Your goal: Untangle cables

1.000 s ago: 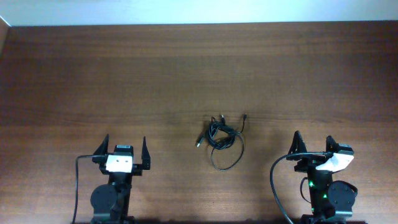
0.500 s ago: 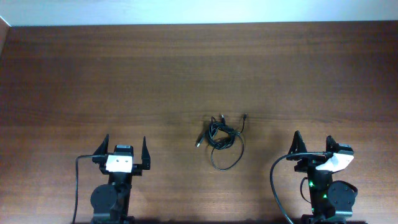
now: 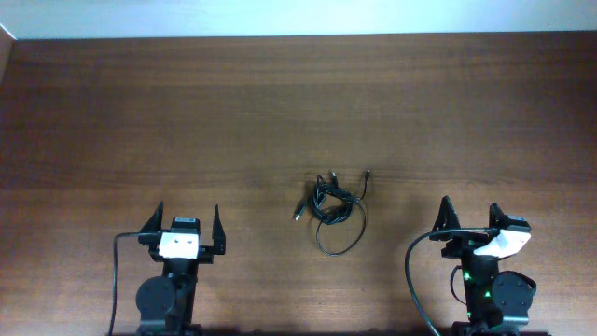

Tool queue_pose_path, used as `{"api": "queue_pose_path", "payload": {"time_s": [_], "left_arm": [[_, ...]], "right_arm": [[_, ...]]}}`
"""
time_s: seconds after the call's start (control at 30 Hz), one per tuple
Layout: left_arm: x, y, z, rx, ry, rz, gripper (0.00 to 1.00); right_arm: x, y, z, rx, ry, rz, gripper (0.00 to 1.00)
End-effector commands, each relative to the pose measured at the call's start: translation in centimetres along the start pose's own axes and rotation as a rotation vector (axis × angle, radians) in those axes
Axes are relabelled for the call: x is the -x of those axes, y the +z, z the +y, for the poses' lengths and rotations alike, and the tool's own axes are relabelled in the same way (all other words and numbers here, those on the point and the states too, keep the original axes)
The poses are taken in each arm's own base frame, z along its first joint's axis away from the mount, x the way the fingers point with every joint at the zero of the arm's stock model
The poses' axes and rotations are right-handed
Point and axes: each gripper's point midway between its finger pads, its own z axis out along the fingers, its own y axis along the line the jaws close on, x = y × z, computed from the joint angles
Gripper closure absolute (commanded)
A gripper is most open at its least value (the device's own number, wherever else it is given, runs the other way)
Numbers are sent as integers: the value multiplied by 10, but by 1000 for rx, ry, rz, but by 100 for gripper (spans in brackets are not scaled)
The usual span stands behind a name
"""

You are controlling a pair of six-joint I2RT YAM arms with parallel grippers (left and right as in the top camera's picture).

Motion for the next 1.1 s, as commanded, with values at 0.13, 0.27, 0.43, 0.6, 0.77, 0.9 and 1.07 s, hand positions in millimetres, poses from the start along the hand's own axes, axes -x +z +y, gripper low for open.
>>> {"api": "queue_pose_path", "payload": {"time_s": [0.13, 0.27, 0.43, 0.6, 0.77, 0.9, 1.07], "left_arm": [[-3, 0, 2, 11, 12, 5, 1], [-3, 0, 3, 15, 13, 6, 1], [10, 0, 1, 3, 9, -50, 1], [40, -10, 0, -29, -13, -75, 1], [67, -28, 2, -55, -126, 19, 1], [100, -35, -7, -142, -129, 39, 1], [141, -17, -24, -286, -144, 114, 1]], "right_arm": [[-3, 0, 3, 17, -3, 7, 2], [-3, 0, 3, 17, -3, 7, 2], [-3, 0, 3, 17, -3, 7, 2], [-3, 0, 3, 17, -3, 7, 2], [-3, 0, 3, 17, -3, 7, 2], [-3, 0, 3, 17, -3, 7, 2], [-3, 0, 3, 17, -3, 7, 2]]}}
